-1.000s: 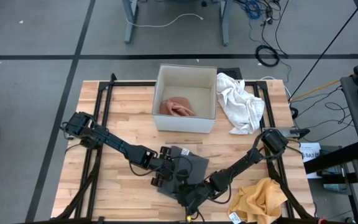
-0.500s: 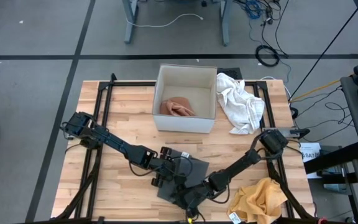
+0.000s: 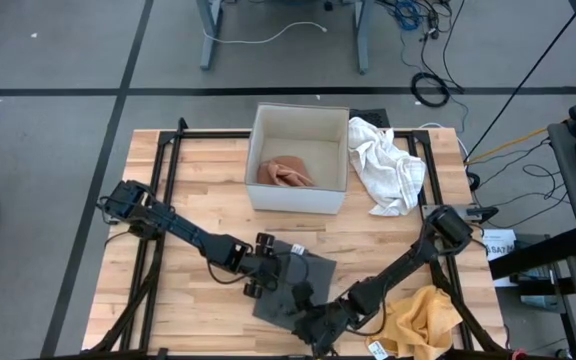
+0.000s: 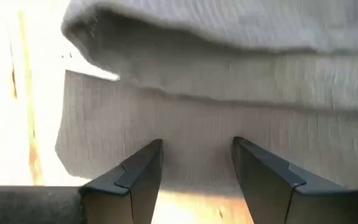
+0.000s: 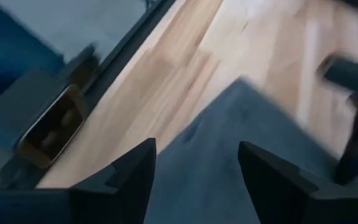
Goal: Fold towel
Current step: Fold the gray towel, then put the folded gray towel into the laundry organizer
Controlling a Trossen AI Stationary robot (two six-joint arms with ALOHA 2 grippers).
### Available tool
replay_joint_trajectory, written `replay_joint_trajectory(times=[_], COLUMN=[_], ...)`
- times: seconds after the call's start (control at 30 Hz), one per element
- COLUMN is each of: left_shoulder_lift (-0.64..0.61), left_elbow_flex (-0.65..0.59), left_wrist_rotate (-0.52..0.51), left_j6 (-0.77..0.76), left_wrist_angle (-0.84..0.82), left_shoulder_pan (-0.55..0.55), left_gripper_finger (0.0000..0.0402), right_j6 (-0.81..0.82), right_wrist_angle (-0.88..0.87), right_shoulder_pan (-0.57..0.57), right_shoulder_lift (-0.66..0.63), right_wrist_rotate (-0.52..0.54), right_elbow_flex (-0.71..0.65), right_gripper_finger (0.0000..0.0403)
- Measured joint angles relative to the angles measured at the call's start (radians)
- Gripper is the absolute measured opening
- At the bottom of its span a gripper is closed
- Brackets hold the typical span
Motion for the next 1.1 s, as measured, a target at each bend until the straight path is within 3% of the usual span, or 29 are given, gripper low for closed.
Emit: replay_joint_trajectory(times=[0.23, 0.43, 0.7, 0.93, 1.1], left_shoulder_lift=[-0.014, -0.021, -0.021, -0.004, 0.043], left_elbow_flex=[0.009, 0.09, 0.114, 0.114, 0.114], left_wrist_rotate=[-0.068, -0.082, -0.056, -0.048, -0.003], left_j6=[0.0, 0.0, 0.072, 0.044, 0.04], left_wrist_angle=[-0.041, -0.041, 0.167, 0.244, 0.302], left_shoulder_pan=[-0.036, -0.085, -0.149, -0.14, -0.138], left_gripper_finger=[0.0202, 0.0202, 0.0202, 0.0202, 0.0202], right_j6=[0.036, 0.111, 0.148, 0.126, 0.114], right_wrist_angle=[-0.018, -0.044, -0.048, -0.029, 0.025], right_shoulder_pan=[0.073, 0.109, 0.135, 0.102, 0.067], right_shoulder_lift=[-0.018, -0.03, 0.003, 0.056, 0.082], right_wrist_rotate=[0.009, 0.028, 0.032, 0.055, -0.012], right_elbow_flex=[0.0, 0.0, 0.0, 0.0, 0.0], right_gripper_finger=[0.0217, 0.0217, 0.0217, 0.0217, 0.0217])
